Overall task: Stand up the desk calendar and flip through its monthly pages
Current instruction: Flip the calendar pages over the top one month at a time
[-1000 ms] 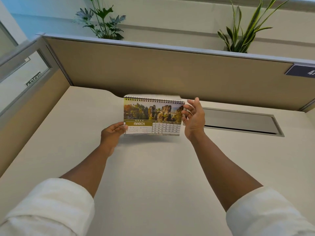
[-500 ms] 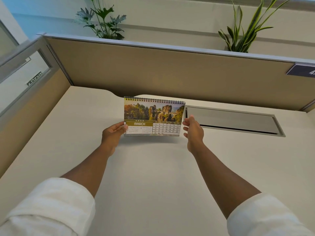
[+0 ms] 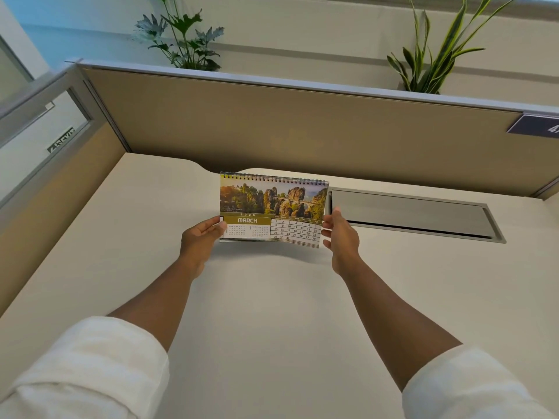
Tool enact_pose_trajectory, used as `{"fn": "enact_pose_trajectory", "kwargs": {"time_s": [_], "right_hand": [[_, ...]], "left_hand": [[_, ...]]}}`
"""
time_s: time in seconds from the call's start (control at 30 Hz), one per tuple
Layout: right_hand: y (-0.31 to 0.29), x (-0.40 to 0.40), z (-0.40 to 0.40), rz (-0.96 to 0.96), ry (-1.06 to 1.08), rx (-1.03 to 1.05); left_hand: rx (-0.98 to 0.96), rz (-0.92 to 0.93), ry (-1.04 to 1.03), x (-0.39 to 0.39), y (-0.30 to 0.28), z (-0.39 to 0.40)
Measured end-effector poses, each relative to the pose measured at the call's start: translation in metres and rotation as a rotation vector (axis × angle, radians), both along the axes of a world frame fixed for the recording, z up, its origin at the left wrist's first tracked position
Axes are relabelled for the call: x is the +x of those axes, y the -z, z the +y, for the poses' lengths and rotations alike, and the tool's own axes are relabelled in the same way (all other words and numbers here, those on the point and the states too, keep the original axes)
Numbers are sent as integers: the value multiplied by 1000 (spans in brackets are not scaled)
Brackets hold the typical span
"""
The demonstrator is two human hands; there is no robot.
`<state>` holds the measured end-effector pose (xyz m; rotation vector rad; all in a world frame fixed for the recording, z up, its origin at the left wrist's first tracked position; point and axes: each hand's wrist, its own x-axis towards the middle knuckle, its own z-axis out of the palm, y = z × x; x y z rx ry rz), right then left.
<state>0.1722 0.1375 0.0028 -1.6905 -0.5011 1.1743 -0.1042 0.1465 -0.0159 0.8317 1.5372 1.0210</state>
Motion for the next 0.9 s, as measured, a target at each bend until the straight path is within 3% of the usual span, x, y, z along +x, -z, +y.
{"fn": "enact_pose_trajectory", "kwargs": {"time_s": [0.2,0.47,0.73,0.9], "right_hand": [[-3,-1,-8,68,-85,53],[-29,-6,-7,366,-348,235],[-61,-12,15,481,-257,426],[-67,-9,24,471,-267,438]], "left_hand": [[-11,49,15,-1,-4,-3],[-40,-44,-73,-3,-4,-2],[3,-24,-21,-3,2,0],[45,-50,-11,0,1,1]]}}
